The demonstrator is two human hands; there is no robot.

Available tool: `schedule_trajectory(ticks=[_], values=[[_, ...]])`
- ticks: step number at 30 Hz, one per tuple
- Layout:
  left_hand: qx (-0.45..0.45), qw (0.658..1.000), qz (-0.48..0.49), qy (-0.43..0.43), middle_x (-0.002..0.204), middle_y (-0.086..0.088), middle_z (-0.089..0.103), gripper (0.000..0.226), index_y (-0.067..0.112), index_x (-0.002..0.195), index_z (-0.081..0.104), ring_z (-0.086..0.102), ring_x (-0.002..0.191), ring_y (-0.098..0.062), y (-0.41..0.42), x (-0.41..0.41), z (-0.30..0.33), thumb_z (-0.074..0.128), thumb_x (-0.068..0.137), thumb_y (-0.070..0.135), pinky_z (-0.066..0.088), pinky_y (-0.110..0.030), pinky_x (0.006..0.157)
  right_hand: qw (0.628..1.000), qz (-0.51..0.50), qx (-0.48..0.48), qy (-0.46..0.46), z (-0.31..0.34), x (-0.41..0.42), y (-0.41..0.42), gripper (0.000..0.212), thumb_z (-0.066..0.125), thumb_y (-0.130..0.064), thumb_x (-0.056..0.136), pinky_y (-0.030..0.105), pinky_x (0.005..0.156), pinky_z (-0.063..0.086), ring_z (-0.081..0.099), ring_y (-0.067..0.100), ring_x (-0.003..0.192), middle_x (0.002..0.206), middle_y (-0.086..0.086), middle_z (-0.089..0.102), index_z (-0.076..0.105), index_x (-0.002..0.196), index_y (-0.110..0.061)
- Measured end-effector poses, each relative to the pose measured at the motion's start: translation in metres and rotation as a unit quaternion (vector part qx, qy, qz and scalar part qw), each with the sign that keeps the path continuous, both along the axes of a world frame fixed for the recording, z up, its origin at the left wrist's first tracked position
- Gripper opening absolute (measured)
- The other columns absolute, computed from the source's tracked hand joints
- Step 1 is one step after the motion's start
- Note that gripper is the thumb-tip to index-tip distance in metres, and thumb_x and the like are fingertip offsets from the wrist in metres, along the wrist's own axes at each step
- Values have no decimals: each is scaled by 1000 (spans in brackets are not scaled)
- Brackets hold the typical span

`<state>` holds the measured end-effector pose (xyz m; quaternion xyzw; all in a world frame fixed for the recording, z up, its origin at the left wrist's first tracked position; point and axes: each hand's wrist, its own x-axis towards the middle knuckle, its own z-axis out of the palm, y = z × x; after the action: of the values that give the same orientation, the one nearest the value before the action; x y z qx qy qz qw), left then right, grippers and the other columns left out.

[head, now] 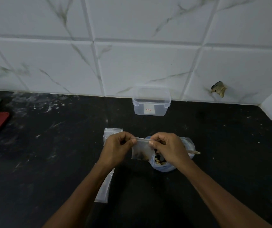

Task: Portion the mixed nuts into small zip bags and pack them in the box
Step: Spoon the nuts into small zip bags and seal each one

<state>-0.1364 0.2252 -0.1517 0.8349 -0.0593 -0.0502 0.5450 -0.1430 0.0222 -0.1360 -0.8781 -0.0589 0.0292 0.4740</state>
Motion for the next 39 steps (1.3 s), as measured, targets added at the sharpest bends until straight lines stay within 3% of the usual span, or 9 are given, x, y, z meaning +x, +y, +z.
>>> schedule_trajectory(ticks=[4, 9, 15, 18, 22, 26, 34, 36, 39], values=[[-3, 1000, 9, 3, 91, 5, 67, 13, 23, 90, 65, 63, 81, 3, -1, 1, 2, 57, 96, 15, 49, -15, 65, 998, -34, 52, 21, -1, 1, 6, 13, 64, -12, 89, 17, 62, 55, 66, 4, 67, 73, -4, 70, 69, 83, -22], [-29, 999, 14, 16, 96, 4, 68, 15, 21, 93, 66, 65, 90, -4, 5, 0, 4, 55, 96, 11, 52, -21, 76, 994, -39, 92, 34, -1, 2, 10, 12, 64, -8, 89, 24, 65, 59, 70, 10, 72, 76, 2, 72, 68, 83, -16], [-1, 999, 50, -6, 99, 2, 66, 13, 20, 91, 65, 66, 92, -13, 19, -2, 2, 55, 97, 15, 54, -22, 66, 993, -38, 109, 15, -7, 6, 29, 13, 66, -11, 88, 29, 67, 60, 69, 13, 76, 76, -1, 71, 68, 80, -21], [-28, 997, 66, 7, 103, -2, 65, 10, 14, 93, 63, 66, 93, -15, 35, -1, 3, 53, 97, 13, 53, -18, 61, 990, -12, 129, 57, -8, 10, 45, 8, 65, -12, 90, 27, 68, 60, 69, 13, 85, 87, -1, 70, 67, 84, -19], [-24, 995, 86, 38, 95, -2, 67, 13, 7, 97, 66, 66, 81, -9, 55, 3, 1, 54, 97, 11, 51, -13, 58, 978, -25, 160, 130, -13, 20, 70, 4, 62, -10, 91, 31, 72, 61, 70, 16, 89, 96, 6, 70, 66, 91, -9], [-15, 990, 127, 50, 91, -10, 69, 14, 5, 96, 68, 66, 78, -16, 66, 11, -10, 55, 97, 10, 54, -19, 60, 962, -51, 186, 192, -31, 32, 95, 9, 57, -10, 94, 34, 73, 61, 70, 20, 89, 99, 12, 69, 64, 99, -6], [-19, 978, 180, 107, 84, -6, 68, 15, 11, 90, 69, 64, 72, -15, 81, 37, -44, 56, 97, 10, 49, -22, 57, 950, -87, 172, 245, -62, 56, 125, 11, 60, -8, 91, 34, 78, 60, 68, 19, 92, 107, 10, 66, 61, 99, -16], [-27, 975, 191, 114, 81, -6, 69, 17, 15, 85, 70, 66, 73, -19, 83, 43, -51, 58, 96, 10, 53, -27, 57, 969, -72, 94, 216, -69, 60, 127, 20, 64, -9, 87, 34, 82, 58, 65, 17, 94, 107, 6, 65, 57, 100, -23], [-38, 972, 194, 128, 82, -6, 70, 17, 18, 84, 70, 69, 80, -25, 84, 49, -59, 59, 95, 11, 60, -43, 72, 986, -46, -46, 156, -76, 56, 133, 42, 73, -19, 80, 34, 83, 54, 61, 17, 101, 112, 1, 60, 51, 116, -24]])
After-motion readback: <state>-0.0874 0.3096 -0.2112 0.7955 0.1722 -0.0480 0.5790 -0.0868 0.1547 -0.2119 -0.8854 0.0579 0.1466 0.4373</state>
